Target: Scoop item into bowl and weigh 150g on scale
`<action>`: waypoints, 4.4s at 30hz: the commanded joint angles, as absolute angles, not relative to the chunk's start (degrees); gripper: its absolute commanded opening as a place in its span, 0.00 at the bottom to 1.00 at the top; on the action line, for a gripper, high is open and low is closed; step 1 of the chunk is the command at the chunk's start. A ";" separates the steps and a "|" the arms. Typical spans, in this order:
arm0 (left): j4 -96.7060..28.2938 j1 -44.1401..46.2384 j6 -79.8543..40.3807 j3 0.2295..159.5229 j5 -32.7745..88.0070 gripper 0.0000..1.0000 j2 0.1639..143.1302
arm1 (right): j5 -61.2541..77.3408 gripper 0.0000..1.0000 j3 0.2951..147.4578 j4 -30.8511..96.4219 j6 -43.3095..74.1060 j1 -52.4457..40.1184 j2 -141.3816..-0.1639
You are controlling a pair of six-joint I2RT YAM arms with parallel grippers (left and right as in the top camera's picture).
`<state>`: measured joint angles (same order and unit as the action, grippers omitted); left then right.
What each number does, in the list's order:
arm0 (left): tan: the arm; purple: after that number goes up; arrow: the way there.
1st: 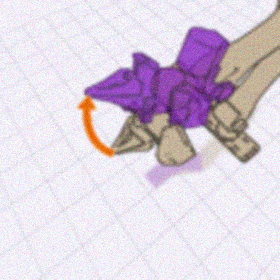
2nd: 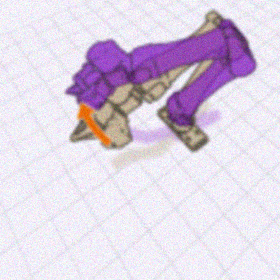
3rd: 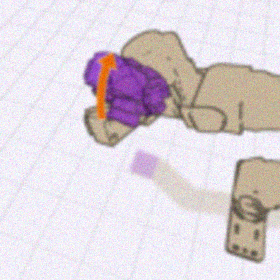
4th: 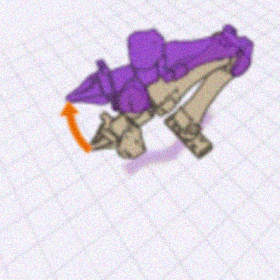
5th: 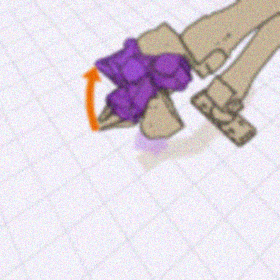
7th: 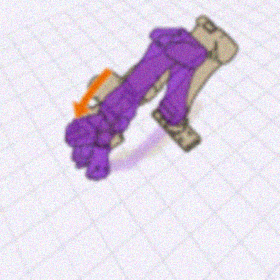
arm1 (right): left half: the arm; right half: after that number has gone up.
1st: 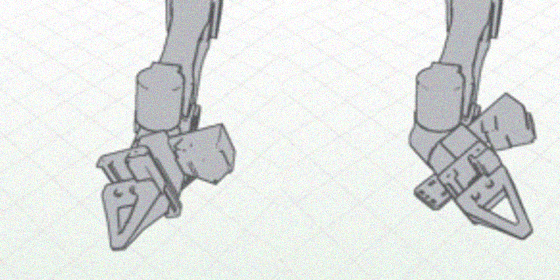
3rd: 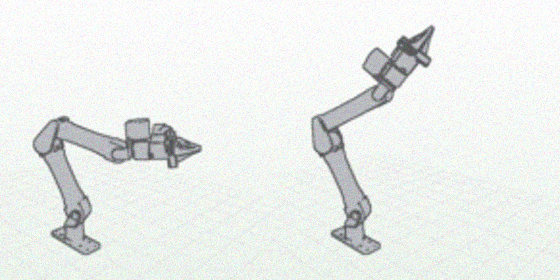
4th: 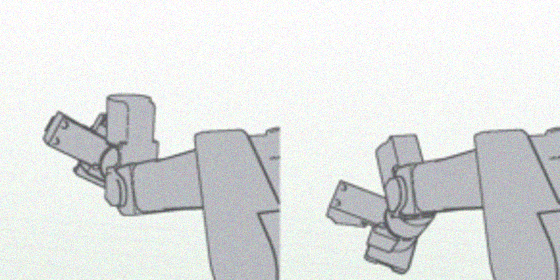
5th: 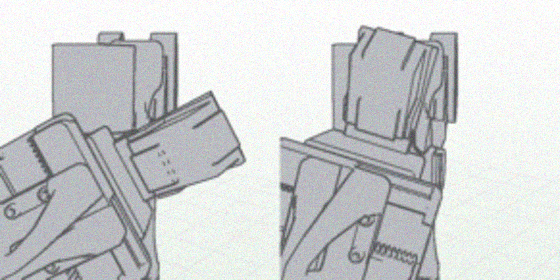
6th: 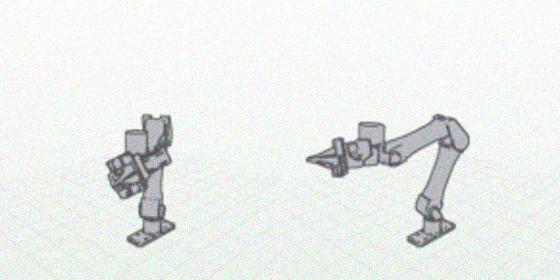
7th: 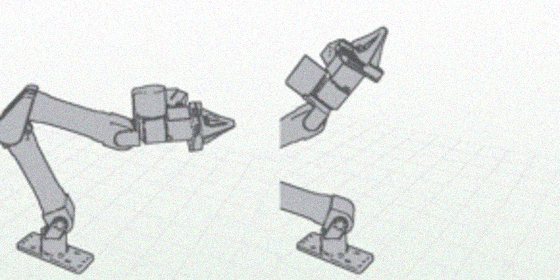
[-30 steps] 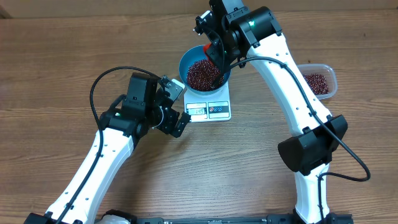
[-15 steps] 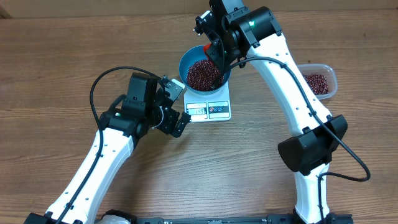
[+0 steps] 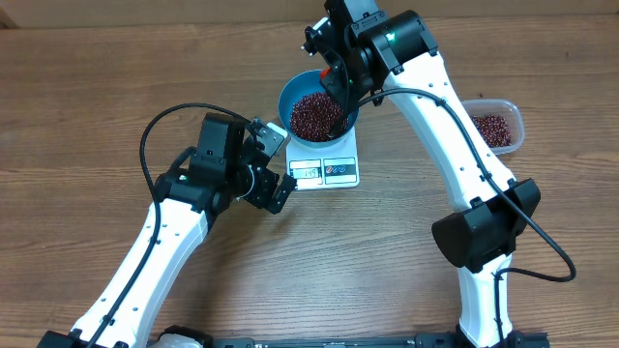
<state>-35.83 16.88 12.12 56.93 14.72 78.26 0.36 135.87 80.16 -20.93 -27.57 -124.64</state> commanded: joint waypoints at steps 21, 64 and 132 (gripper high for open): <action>-35.79 16.91 11.55 56.84 14.83 1.00 78.65 | 9.13 0.04 137.21 79.99 -19.31 -24.88 -122.80; -35.79 16.91 11.55 56.82 14.83 1.00 78.65 | 23.90 0.04 137.23 76.75 -16.27 -11.92 -119.59; -35.79 16.91 11.55 56.82 14.81 0.99 78.65 | 12.51 0.04 128.51 74.61 -18.44 -22.44 -126.21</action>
<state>-35.83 16.88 12.12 56.93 14.72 78.26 12.97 128.75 74.63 -18.06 -22.17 -124.42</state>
